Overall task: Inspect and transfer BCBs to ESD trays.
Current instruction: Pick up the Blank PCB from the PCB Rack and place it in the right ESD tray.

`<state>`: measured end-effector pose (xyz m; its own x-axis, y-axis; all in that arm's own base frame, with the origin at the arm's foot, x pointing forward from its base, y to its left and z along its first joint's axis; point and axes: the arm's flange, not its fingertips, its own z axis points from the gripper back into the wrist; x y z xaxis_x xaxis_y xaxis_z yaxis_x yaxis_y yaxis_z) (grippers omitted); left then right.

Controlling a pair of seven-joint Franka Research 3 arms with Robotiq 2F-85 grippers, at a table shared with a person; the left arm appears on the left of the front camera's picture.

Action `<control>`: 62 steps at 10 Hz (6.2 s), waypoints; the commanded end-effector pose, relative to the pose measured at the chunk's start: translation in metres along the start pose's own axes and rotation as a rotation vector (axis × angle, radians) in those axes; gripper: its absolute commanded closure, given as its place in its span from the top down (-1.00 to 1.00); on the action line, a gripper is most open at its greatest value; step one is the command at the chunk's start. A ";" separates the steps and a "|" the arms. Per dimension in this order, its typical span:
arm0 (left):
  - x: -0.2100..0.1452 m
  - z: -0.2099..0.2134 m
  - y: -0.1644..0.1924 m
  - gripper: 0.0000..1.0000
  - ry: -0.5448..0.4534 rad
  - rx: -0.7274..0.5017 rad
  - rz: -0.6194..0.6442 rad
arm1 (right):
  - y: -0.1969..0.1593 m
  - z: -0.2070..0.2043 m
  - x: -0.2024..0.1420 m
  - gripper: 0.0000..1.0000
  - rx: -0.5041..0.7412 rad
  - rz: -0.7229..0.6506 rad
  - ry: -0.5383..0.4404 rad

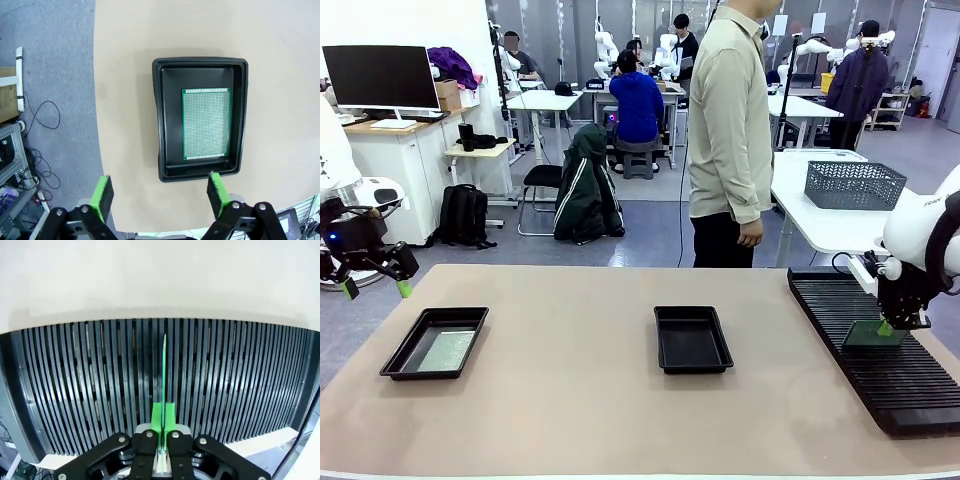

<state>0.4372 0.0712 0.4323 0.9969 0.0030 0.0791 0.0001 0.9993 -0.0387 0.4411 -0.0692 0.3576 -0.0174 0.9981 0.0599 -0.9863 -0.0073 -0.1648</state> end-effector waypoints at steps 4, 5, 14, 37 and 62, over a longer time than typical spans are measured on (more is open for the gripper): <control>-0.001 -0.002 0.000 1.00 -0.010 0.002 0.001 | 0.005 0.013 -0.001 -1.00 0.014 -0.028 -0.004; -0.001 -0.002 0.000 1.00 -0.010 0.002 0.001 | 0.005 0.018 -0.001 -1.00 0.020 -0.025 0.006; -0.001 -0.002 0.000 1.00 -0.010 0.002 0.001 | 0.012 0.157 0.002 -1.00 0.118 0.001 0.043; -0.001 -0.002 0.000 1.00 -0.010 0.002 0.001 | 0.034 0.350 0.001 -1.00 0.048 -0.028 0.025; -0.001 -0.002 0.000 1.00 -0.010 0.002 0.001 | -0.039 0.033 0.215 -0.95 0.570 -1.227 -0.644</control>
<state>0.4372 0.0712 0.4322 0.9969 0.0029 0.0790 0.0001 0.9993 -0.0387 0.4671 0.1342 0.4105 0.9090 0.2629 0.3234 -0.4163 0.6124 0.6721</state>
